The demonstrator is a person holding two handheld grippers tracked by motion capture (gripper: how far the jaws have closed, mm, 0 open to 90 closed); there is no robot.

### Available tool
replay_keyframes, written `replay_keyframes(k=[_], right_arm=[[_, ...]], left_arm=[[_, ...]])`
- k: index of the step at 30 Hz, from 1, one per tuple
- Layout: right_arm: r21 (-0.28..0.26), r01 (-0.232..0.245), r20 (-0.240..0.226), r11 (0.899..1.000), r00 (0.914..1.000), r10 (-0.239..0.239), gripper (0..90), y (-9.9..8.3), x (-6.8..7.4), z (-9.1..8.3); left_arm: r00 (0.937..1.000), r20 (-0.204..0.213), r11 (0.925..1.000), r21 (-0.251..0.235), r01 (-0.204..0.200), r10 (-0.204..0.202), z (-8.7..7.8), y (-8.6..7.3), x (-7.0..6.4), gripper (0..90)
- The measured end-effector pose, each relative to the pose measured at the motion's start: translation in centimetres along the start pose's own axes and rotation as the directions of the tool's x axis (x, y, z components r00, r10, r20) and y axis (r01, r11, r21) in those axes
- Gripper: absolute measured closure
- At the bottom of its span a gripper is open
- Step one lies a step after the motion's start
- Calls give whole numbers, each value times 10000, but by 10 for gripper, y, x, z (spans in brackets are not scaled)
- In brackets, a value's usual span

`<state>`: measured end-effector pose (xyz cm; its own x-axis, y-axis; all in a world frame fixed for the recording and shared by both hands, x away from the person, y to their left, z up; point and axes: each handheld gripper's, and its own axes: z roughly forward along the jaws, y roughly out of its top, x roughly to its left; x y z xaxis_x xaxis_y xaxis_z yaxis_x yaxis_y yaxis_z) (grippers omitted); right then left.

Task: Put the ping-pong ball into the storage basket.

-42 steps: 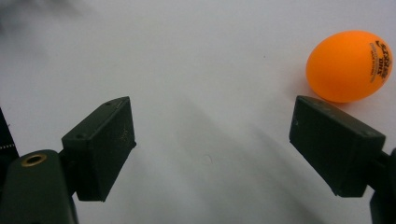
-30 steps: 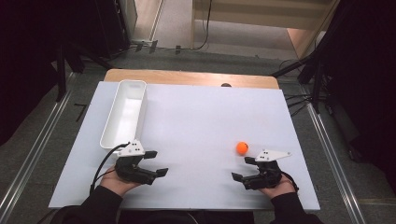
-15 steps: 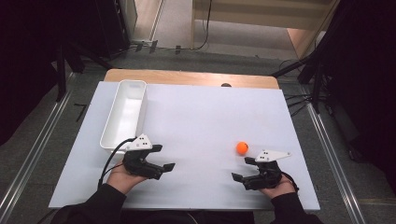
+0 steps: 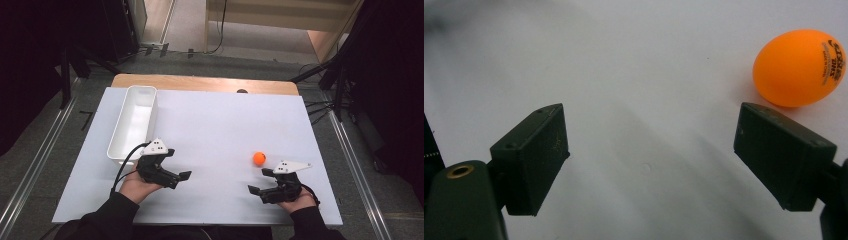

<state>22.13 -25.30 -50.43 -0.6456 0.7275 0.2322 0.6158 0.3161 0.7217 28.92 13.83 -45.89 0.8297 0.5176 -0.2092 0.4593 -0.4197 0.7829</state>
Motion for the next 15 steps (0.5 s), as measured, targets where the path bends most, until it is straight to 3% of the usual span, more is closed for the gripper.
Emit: replay_keyframes(k=[15], right_arm=[[31,-29,-6,10000,10000,29,128,0,0,1]], left_arm=[[9996,226,9998,78,-164,162,15,21,1,0]])
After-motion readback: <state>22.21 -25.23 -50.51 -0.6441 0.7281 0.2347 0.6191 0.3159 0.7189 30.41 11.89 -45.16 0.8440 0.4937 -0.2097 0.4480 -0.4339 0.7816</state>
